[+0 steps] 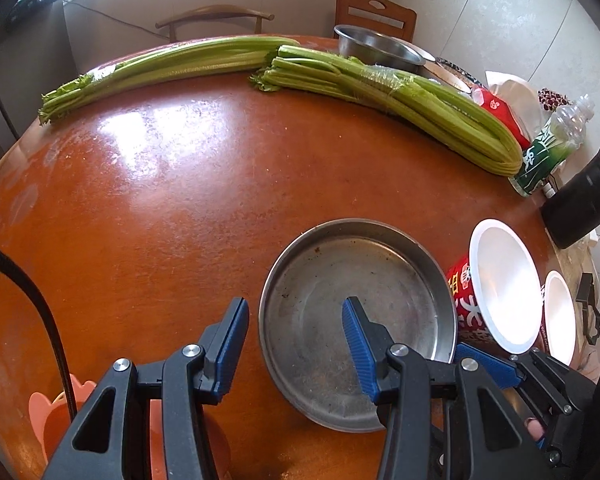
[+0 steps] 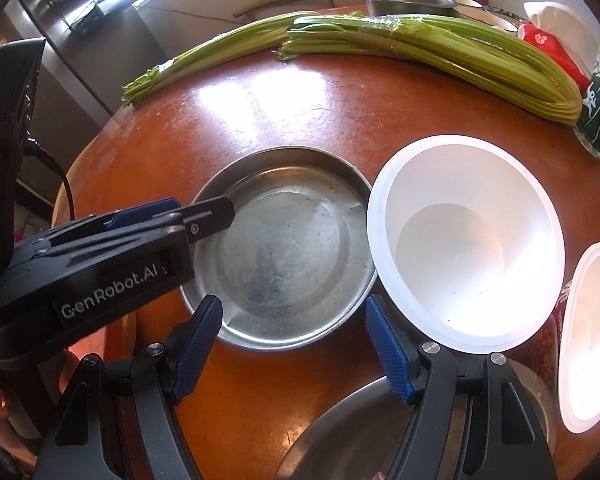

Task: Organize plates and bowls

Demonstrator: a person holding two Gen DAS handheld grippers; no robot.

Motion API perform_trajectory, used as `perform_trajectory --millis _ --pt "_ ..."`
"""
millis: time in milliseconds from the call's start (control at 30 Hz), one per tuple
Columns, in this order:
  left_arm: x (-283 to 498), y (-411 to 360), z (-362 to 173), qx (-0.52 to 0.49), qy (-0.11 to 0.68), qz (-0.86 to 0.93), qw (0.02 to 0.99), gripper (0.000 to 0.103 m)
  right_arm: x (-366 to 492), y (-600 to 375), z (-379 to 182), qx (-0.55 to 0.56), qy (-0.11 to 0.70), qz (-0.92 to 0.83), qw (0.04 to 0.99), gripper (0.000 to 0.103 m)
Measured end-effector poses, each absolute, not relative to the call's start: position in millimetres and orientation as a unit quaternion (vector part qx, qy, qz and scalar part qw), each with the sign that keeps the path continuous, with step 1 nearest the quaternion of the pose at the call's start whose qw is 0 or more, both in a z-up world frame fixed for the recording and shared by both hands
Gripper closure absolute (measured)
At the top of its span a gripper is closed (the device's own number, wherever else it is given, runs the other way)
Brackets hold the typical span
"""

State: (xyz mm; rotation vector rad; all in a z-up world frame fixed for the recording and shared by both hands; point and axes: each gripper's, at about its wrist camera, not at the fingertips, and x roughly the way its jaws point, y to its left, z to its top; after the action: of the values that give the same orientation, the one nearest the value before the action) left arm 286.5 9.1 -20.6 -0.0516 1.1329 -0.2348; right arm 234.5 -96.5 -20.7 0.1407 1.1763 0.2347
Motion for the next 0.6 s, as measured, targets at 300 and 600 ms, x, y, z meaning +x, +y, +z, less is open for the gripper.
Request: perform_trajectory --millis 300,600 --pt "296.0 11.8 -36.5 -0.036 0.553 -0.109 0.825 0.055 240.9 -84.7 -28.1 0.027 0.559 0.095 0.823 0.027" --pt "295.0 16.5 -37.9 -0.047 0.553 -0.116 0.824 0.059 239.8 -82.2 -28.5 0.021 0.548 0.111 0.829 0.026"
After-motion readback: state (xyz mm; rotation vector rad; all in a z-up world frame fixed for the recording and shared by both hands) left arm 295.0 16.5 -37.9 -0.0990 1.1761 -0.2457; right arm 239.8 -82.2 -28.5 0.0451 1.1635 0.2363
